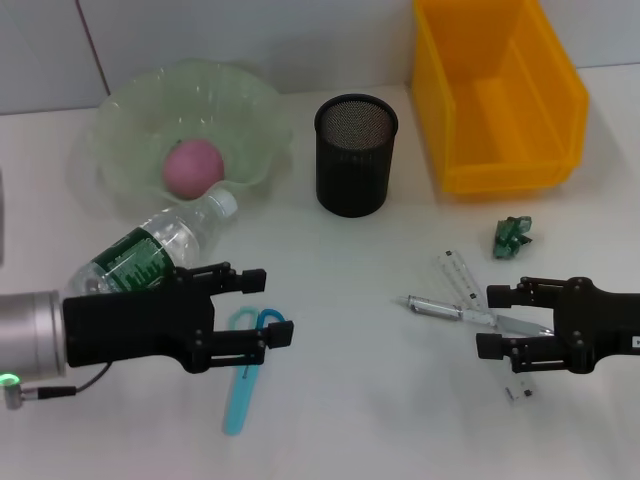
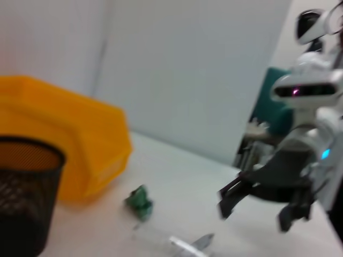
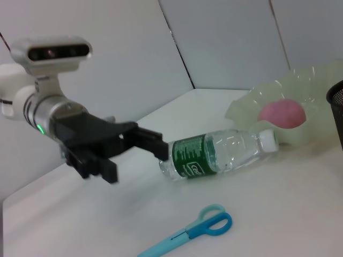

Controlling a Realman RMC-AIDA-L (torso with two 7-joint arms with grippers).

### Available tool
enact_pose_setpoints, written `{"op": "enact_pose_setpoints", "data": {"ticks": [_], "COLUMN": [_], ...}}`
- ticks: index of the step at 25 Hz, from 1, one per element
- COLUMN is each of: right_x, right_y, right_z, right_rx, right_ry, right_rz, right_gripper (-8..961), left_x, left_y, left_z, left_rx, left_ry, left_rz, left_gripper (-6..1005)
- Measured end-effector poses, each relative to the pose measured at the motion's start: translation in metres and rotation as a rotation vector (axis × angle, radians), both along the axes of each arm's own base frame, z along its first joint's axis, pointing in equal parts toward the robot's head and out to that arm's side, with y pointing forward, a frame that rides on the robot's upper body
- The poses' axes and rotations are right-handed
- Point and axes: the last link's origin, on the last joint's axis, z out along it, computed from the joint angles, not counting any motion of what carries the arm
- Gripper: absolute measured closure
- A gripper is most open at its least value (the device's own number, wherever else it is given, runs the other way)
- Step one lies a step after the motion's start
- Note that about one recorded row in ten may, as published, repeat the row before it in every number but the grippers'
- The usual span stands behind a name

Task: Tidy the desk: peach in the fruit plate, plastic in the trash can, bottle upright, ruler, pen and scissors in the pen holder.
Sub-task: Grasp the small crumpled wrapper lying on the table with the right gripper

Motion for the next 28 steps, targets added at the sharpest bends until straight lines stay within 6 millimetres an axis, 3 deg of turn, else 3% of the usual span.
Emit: {"op": "enact_pose_setpoints", "data": {"ticks": [9, 14, 23, 28], "right_x": [-0.003, -0.022, -0.073, -0.096], "right_y": [-0.002, 0.003, 0.043, 0.069], "right_z": [0.002, 0.033, 0.088, 0.097], "right_rx": [-0.015, 0.049, 0.037, -0.025], "right_ry": [0.013, 0.085, -0.050, -0.289], "right_rz": [0.006, 0.028, -0.181, -0.336], "right_gripper": [176, 177, 180, 181], "left_x": [-0.005, -0.004, -0.004, -0.004], "left_y": [-0.001, -0.001, -0.001, -0.002], "left_z": [-0.010, -0.010, -0.011, -0.011], "left_rx": [-0.001, -0.006, -0.003, -0.002], "left_ry": [0.041, 0.038, 0.037, 0.035], "left_rz": [0.017, 0.016, 0.019, 0.021], "left_gripper": [202, 203, 205, 206]}}
